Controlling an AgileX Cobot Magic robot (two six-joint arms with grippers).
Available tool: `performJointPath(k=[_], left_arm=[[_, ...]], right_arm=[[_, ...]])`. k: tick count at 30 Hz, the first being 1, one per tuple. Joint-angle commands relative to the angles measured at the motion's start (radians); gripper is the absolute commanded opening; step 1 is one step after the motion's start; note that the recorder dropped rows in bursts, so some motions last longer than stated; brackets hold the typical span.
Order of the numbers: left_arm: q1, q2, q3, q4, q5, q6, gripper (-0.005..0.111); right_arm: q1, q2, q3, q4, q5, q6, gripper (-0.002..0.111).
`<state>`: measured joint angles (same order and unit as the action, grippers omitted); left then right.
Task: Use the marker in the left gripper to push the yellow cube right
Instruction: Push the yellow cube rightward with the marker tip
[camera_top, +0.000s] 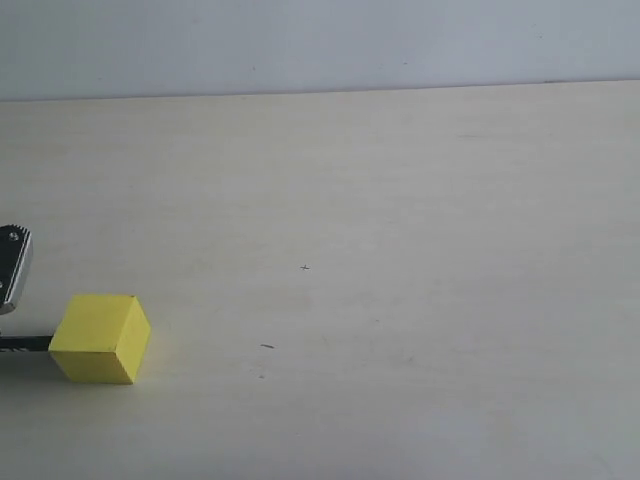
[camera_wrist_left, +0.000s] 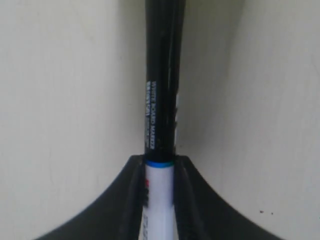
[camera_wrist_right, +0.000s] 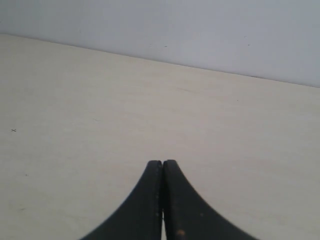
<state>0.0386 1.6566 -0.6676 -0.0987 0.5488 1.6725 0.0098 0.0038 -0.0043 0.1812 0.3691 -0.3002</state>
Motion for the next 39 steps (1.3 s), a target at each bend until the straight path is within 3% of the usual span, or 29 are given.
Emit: performJointPath(k=[1, 7, 18, 28, 32, 37, 39], left_arm=[[0.003, 0.032, 0.004, -0.017, -0.031, 0.008, 0.000], [0.013, 0.040, 0.004, -0.005, -0.057, 0.010, 0.000], [0.142, -0.041, 0.002, 0.099, -0.053, 0.025, 0.000], [0.145, -0.061, 0.002, 0.099, -0.013, 0.021, 0.000], [0.073, -0.057, 0.002, 0.057, -0.001, 0.013, 0.000], [-0.105, -0.057, 0.002, 0.026, 0.023, -0.045, 0.000], [-0.146, -0.057, 0.002, 0.039, 0.008, -0.103, 0.000]], right_arm=[[0.002, -0.004, 0.004, 0.002, -0.012, -0.002, 0.000], [0.002, -0.004, 0.004, 0.002, -0.012, -0.002, 0.000], [0.002, -0.004, 0.004, 0.002, -0.012, -0.002, 0.000], [0.002, -0.004, 0.004, 0.002, -0.012, -0.002, 0.000], [0.002, -0.004, 0.004, 0.002, -0.012, -0.002, 0.000], [0.002, -0.004, 0.004, 0.002, -0.012, -0.002, 0.000], [0.002, -0.004, 0.004, 0.002, -0.012, -0.002, 0.000]])
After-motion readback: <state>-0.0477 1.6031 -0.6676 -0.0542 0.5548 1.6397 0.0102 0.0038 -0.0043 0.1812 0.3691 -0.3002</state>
